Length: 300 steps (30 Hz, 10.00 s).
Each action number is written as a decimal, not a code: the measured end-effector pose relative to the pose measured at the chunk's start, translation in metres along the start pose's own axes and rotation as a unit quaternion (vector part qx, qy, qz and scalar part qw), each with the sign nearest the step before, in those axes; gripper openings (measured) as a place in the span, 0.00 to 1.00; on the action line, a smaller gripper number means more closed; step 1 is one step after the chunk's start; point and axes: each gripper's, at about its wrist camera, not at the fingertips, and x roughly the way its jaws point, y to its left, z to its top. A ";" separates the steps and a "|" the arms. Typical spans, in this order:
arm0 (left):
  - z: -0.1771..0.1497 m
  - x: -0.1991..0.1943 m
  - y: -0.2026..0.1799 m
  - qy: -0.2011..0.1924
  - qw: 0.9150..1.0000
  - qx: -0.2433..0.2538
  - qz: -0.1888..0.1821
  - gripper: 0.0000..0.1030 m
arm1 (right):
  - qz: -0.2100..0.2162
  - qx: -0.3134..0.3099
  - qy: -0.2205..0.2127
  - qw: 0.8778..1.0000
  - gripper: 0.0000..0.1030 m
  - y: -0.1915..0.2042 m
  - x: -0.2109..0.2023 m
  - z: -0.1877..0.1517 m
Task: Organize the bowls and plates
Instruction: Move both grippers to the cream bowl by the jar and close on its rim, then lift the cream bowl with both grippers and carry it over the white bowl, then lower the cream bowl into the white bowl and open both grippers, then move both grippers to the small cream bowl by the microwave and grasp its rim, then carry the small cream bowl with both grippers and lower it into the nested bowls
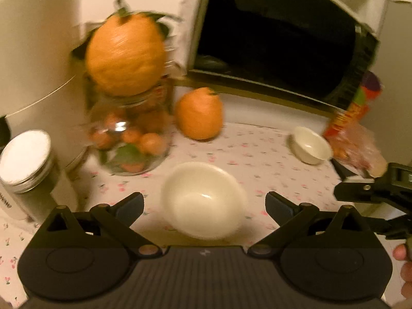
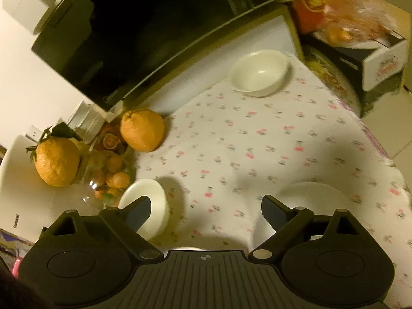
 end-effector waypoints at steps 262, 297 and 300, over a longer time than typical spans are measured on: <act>0.035 0.045 -0.131 0.054 0.991 -0.009 -0.121 0.11 | 0.060 0.163 -0.060 0.983 0.08 -0.094 -0.034 0.048; -0.057 -0.010 -0.105 0.131 0.977 0.012 -0.168 0.13 | 0.038 0.165 0.000 0.986 0.11 -0.110 -0.086 -0.054; -0.063 -0.006 -0.103 0.142 0.976 0.009 -0.167 0.13 | 0.042 0.160 0.005 0.986 0.11 -0.111 -0.088 -0.053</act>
